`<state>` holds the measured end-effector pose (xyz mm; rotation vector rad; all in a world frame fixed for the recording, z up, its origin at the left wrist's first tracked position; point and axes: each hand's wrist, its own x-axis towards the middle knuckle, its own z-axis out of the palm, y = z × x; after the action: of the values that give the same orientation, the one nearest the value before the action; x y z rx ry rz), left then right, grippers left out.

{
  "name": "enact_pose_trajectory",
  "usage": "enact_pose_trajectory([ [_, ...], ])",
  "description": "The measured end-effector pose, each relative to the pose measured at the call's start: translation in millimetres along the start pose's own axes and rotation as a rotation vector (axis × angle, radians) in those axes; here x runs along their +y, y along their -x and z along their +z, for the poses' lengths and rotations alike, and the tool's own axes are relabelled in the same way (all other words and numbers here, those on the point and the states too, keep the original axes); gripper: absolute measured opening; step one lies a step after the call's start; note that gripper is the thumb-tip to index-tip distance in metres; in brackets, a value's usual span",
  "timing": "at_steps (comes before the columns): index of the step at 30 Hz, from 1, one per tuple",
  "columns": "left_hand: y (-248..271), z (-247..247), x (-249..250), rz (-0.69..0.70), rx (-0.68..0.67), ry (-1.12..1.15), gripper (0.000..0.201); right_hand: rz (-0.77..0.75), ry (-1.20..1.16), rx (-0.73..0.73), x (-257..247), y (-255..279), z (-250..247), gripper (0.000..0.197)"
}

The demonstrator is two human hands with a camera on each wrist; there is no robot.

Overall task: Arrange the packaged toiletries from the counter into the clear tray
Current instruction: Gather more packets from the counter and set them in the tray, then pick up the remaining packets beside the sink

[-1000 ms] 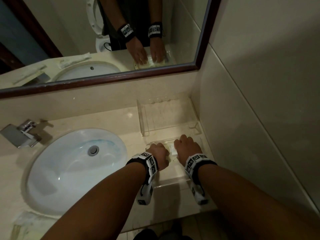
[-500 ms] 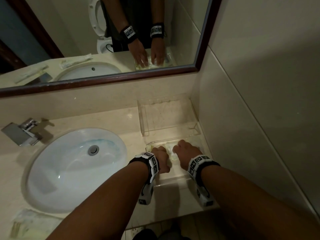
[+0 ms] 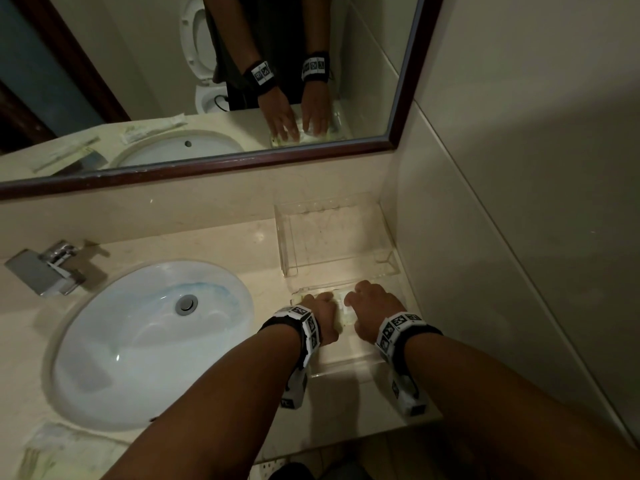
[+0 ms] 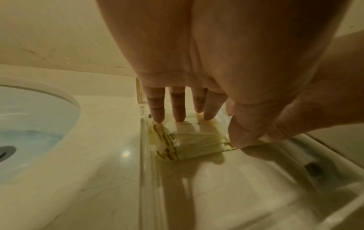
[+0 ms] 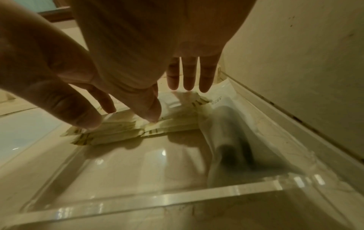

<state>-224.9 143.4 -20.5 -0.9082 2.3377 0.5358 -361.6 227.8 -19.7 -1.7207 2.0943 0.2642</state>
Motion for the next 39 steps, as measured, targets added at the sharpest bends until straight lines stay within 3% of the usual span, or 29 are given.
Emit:
enact_pose_trajectory([
  [9,3.5,1.1,-1.3,0.038,0.031,0.01,0.068,0.06,-0.03,-0.044,3.2,-4.6,-0.8,0.048],
  [19,15.0,-20.6,-9.7,-0.056,0.103,0.108,0.058,0.014,0.019,0.041,-1.2,-2.4,-19.2,0.048],
  [31,85.1,-32.2,-72.5,-0.351,0.368,0.308,0.046,-0.028,0.057,0.092,-48.5,-18.2,-76.3,0.048],
  [39,168.2,-7.7,-128.6,-0.554,0.445,0.403,0.041,-0.146,0.086,0.096,-135.4,-17.4,-89.6,0.051],
])
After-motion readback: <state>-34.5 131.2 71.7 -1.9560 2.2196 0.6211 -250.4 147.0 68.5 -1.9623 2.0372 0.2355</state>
